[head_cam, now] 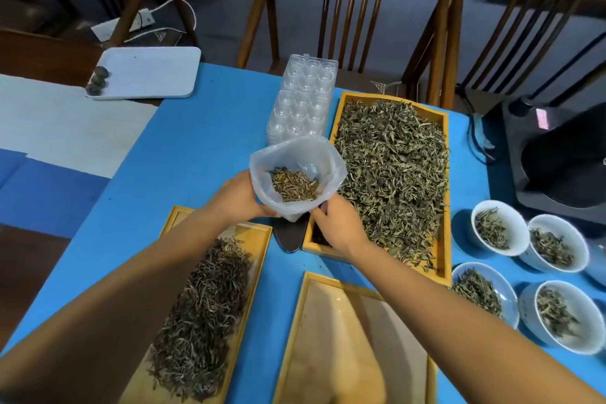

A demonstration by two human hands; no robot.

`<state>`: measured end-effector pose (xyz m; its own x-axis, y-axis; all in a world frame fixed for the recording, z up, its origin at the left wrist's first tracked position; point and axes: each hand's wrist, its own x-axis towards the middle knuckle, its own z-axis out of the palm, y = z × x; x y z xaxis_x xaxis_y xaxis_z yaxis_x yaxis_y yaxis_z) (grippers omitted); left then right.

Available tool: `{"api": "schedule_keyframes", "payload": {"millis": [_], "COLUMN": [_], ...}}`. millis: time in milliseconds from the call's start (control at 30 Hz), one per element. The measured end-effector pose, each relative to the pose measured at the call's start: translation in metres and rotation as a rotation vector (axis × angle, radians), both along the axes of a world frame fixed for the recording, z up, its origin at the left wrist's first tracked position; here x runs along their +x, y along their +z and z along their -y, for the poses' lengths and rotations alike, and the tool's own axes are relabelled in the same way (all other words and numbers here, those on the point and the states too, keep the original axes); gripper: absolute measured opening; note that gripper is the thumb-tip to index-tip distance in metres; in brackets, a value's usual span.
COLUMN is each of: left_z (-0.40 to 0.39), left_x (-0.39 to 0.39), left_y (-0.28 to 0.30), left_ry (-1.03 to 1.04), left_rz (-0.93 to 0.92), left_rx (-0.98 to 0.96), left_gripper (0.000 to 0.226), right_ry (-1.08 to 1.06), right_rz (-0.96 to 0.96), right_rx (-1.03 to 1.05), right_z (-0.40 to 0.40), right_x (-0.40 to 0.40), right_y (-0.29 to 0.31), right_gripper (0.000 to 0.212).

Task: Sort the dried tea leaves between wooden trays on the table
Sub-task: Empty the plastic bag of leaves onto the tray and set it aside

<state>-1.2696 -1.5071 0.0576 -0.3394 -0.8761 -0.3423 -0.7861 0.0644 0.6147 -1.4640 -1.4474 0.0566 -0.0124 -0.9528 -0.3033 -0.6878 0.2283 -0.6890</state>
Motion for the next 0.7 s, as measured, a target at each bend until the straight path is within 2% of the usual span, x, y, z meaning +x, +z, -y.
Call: {"api": "schedule_keyframes", "payload": {"millis": [267, 500, 700], "left_z": [-0.007, -0.023, -0.051], "left_x": [-0.01, -0.005, -0.002], "left_y": [0.003, 0.022, 0.036], "left_ry": [0.145, 0.116, -0.018], "left_rz": [-0.102, -0.033, -0.076], "left_rx": [0.082, 0.089, 0.086], "left_gripper": [0.002, 0.016, 0.038], "right_ry": [0.006, 0.033, 0.048], "right_rz": [-0.046, -0.08, -0.144], "right_rx": [-0.045, -0.087, -0.12], "right_z": [-0.003, -0.015, -0.048], "right_x": [-0.004, -0.007, -0.012], "right_y": [0.004, 0.017, 0.031], "right_gripper": [0.023, 0.024, 0.025]}}
